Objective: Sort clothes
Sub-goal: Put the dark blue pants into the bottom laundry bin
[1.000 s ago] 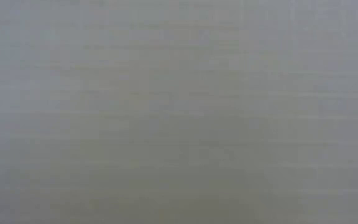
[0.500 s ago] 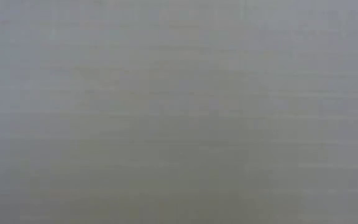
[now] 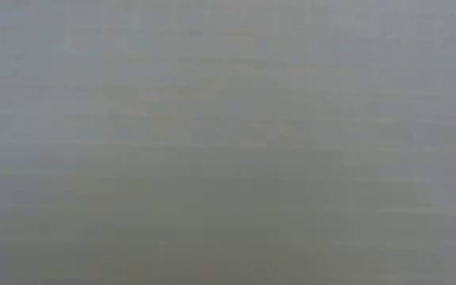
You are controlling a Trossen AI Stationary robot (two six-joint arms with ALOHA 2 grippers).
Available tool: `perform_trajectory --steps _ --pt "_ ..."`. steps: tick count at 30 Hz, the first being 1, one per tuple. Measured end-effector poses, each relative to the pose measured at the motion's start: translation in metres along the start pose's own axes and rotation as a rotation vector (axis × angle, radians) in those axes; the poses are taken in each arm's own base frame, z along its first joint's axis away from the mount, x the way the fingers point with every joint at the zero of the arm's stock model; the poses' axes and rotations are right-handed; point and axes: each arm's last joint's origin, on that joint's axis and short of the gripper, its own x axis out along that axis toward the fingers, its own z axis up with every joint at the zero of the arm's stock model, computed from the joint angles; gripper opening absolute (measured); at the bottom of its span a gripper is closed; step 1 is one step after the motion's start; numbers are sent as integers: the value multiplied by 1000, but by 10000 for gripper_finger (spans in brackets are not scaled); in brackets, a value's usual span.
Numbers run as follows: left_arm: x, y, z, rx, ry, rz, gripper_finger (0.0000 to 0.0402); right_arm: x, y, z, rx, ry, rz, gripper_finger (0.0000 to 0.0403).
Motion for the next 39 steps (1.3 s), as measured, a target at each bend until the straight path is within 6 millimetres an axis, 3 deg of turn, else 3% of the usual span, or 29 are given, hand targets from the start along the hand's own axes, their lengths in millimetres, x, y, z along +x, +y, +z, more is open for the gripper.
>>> perform_trajectory --steps 11,18,39 --pt "51 43 -26 -101 64 -37 45 -10 1 6 -8 -21 9 240" --pt "69 61 -41 -186 115 -39 45 -16 2 9 -6 -36 16 240" --pt "46 116 -126 -379 357 505 45 -39 20 4 -15 60 117 240"
